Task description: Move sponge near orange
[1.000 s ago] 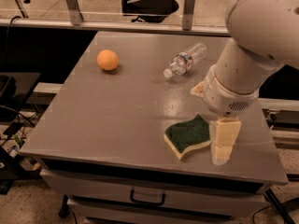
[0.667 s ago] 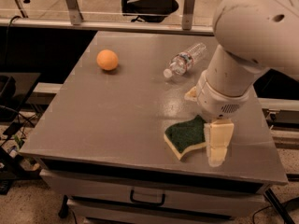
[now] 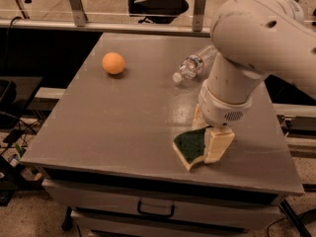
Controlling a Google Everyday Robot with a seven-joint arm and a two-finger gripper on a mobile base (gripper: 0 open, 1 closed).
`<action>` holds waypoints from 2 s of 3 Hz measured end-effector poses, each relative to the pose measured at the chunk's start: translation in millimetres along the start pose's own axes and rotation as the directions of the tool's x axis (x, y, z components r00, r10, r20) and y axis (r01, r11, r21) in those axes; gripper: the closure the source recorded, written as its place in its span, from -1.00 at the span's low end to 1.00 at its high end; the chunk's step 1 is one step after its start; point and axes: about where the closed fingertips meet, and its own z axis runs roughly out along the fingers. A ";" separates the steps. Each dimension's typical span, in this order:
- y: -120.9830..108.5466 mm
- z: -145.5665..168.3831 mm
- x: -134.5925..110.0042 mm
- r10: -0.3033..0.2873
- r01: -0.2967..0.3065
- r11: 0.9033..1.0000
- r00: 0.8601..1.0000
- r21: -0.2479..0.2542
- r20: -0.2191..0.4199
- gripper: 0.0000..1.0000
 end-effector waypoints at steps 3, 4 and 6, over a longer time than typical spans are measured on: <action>-64.3 -40.1 -107.5 -0.032 0.031 0.999 0.998 0.020 0.045 1.00; -81.9 -38.2 -149.8 -0.029 0.028 0.999 0.998 0.032 0.050 1.00; -189.6 -7.1 -190.4 0.063 -0.063 0.995 0.998 0.075 0.000 1.00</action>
Offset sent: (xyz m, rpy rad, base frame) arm 0.0525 0.1005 0.0752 0.0712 -0.0039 0.0125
